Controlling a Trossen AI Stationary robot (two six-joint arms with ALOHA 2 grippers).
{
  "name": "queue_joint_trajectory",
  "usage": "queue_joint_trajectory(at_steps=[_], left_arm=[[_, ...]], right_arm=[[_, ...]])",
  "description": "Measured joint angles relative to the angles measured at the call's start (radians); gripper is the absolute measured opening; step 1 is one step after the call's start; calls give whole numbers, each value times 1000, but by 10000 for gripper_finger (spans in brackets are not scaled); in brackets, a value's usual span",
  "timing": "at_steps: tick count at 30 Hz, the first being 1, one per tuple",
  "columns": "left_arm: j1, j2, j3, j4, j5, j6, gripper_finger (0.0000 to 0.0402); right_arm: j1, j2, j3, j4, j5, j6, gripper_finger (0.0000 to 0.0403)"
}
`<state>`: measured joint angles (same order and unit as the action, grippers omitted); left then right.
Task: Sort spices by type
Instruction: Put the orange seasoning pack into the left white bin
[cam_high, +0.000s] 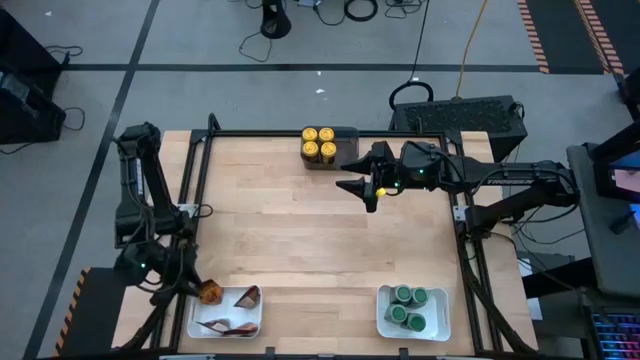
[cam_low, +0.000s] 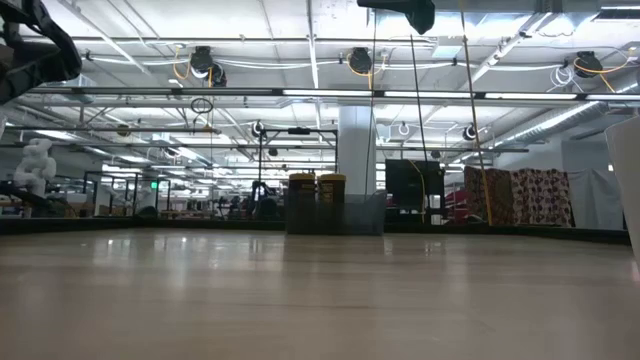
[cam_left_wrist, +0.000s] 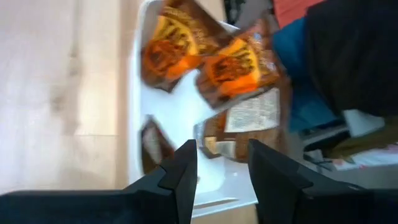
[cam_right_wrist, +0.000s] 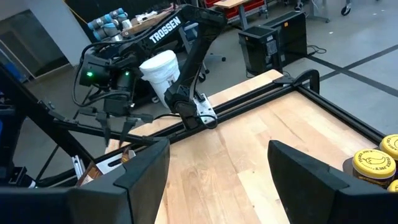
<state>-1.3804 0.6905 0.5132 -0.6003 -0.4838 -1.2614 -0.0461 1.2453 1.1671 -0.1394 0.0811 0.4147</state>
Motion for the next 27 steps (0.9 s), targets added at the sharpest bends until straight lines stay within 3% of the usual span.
queue_joint_trajectory(at_steps=[12,27], left_arm=[[1,-21,40,-157,-19,-17,143],[0,89,40,-144,40,-17,143]], right_arm=[[0,0,0,-1,-2,-16,254],[0,0,0,-2,-3,-16,254]])
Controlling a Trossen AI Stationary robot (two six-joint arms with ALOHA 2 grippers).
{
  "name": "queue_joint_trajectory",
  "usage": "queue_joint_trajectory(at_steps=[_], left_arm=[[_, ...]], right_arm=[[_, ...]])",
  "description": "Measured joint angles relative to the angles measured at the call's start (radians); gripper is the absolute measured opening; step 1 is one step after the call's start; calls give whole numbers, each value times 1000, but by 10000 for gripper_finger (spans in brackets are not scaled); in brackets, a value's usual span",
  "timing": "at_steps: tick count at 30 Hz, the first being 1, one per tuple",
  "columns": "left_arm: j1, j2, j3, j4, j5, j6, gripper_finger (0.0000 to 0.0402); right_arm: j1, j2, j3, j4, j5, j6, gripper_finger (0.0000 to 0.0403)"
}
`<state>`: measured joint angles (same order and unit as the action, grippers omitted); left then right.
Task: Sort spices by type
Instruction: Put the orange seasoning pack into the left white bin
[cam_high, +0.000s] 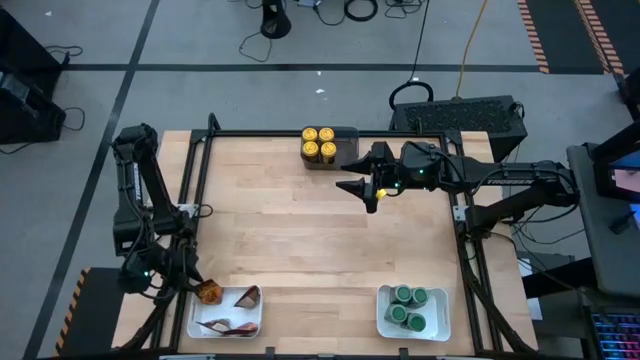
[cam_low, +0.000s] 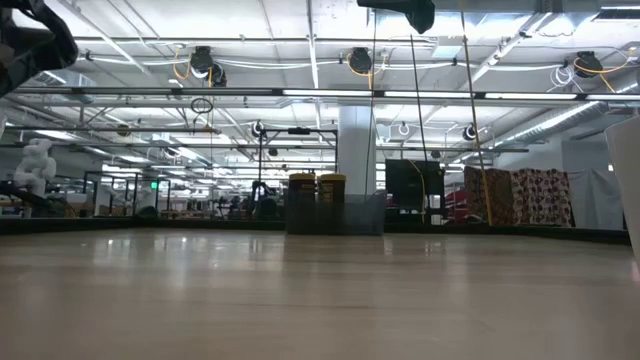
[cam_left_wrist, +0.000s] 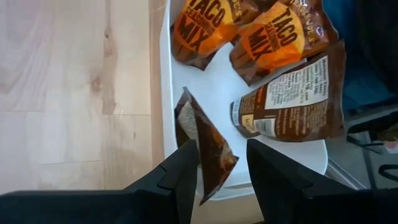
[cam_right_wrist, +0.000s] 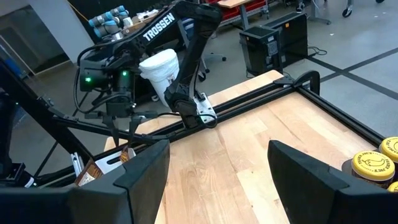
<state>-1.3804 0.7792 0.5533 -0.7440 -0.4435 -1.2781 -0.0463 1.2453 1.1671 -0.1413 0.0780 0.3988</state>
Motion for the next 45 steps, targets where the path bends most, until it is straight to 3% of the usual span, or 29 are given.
queue_joint_trajectory(at_steps=[15,18,22,24,32,35,37,39,41,45], left_arm=[[26,93,0,37,25,-76,137],[26,92,0,67,57,-49,105],[26,87,0,94,77,-44,22],[26,78,-1,101,75,-41,10],[27,9,72,131,-13,67,3],[26,-27,166,134,-81,154,3],[32,-35,252,18,-119,142,2],[58,-26,327,-209,-80,-22,2],[89,-14,379,-343,45,-129,2],[151,-17,433,-365,285,-157,1]], right_arm=[[-3,0,0,1,9,-19,254],[-7,0,0,1,10,-20,254],[-12,0,0,1,10,-26,254],[-14,0,0,2,10,-27,254],[-19,0,0,2,9,-45,254],[-19,0,0,2,9,-45,254],[-20,0,0,2,9,-47,254],[-24,0,0,2,9,-48,254],[-25,0,0,2,9,-48,254],[-24,0,0,2,9,-52,254]])
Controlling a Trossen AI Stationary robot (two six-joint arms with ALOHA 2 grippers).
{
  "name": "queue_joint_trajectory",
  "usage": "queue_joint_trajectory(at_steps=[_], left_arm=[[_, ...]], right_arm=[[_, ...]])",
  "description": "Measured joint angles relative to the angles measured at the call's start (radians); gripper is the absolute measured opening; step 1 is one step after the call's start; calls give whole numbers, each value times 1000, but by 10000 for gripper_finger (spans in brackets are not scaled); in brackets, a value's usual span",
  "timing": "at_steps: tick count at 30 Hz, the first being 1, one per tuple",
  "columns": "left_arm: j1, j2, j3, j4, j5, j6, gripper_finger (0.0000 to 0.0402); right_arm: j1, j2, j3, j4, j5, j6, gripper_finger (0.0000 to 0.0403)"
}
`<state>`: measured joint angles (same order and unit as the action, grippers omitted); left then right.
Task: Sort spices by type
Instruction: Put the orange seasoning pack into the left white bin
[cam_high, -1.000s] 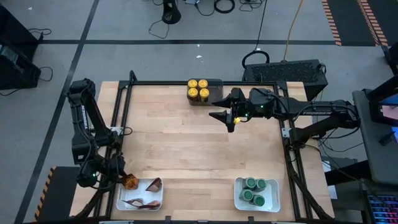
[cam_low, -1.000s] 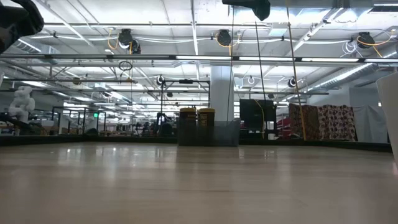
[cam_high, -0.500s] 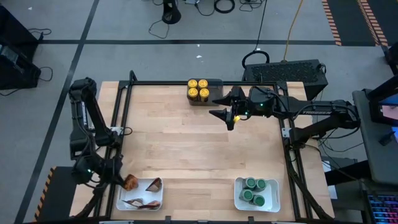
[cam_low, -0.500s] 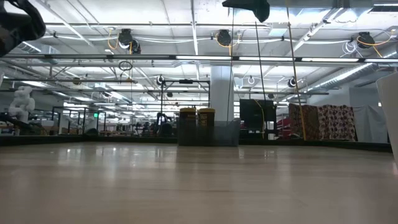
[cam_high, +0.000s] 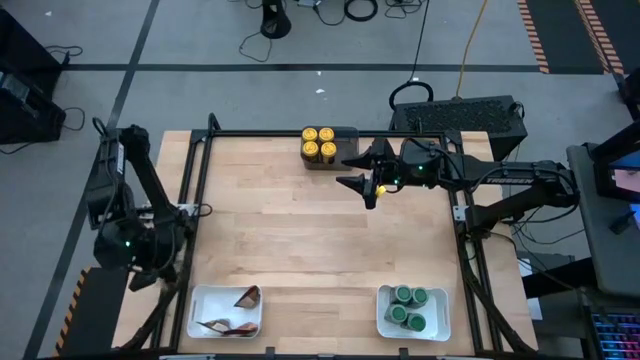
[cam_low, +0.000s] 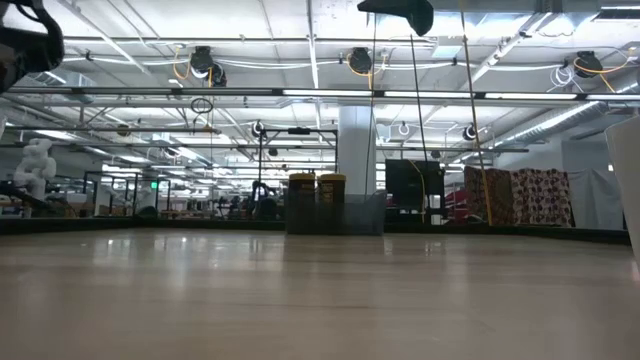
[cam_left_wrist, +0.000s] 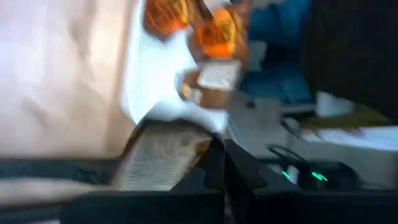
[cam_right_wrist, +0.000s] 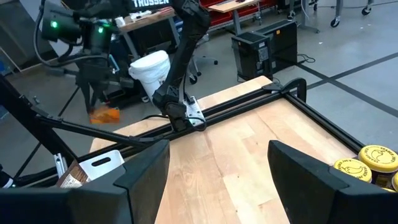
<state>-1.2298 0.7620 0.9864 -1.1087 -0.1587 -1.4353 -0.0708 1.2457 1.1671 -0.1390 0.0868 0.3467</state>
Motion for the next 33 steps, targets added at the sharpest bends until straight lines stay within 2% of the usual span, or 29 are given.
queue_joint_trajectory(at_steps=[2,10,14,24,33], left_arm=[[32,2,21,0,52,-4,1],[140,6,32,-20,102,36,1],[169,9,32,-44,195,45,0],[268,82,32,104,233,294,0],[339,229,32,127,315,477,0]], right_arm=[[0,0,0,0,0,0,254],[-2,0,0,0,20,-23,254],[-6,0,0,0,20,-23,254],[-8,0,0,0,21,-27,254],[-9,0,0,0,22,-27,254]])
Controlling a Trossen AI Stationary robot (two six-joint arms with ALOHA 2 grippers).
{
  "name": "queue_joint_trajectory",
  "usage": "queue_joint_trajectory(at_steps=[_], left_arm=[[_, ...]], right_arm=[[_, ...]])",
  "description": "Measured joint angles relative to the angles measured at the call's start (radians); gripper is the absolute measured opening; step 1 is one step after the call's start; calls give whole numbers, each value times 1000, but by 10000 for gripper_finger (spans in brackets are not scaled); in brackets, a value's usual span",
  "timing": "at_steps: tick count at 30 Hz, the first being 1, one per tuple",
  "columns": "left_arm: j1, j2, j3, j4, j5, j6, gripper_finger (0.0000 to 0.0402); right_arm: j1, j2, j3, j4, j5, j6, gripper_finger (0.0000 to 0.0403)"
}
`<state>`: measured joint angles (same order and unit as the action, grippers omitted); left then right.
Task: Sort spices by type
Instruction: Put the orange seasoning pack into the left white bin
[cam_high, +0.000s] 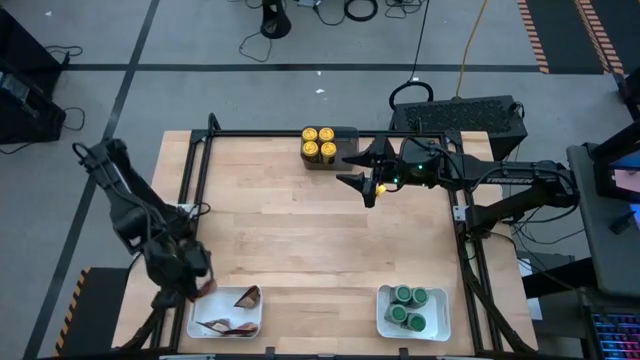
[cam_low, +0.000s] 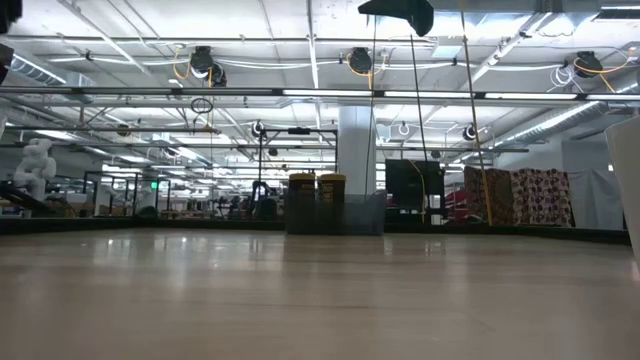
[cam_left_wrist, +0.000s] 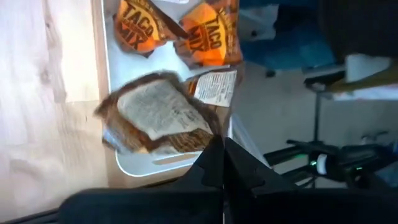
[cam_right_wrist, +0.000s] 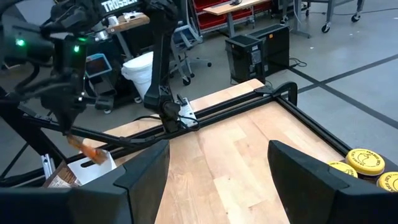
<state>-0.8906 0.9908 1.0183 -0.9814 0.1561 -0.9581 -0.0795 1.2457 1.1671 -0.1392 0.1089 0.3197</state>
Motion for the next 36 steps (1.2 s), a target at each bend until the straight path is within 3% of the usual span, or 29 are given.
queue_joint_trajectory(at_steps=[11,17,22,30,36], left_arm=[[26,175,0,9,60,149,0],[27,268,0,-3,7,235,0],[27,352,0,-6,50,299,0],[26,393,0,-3,81,336,1],[26,389,0,-5,83,344,46]], right_arm=[[3,0,0,-2,-4,0,254],[3,0,0,-9,-10,4,254],[4,0,0,-12,-10,8,254],[9,0,0,-12,-10,8,254],[9,0,0,-12,-10,8,254]])
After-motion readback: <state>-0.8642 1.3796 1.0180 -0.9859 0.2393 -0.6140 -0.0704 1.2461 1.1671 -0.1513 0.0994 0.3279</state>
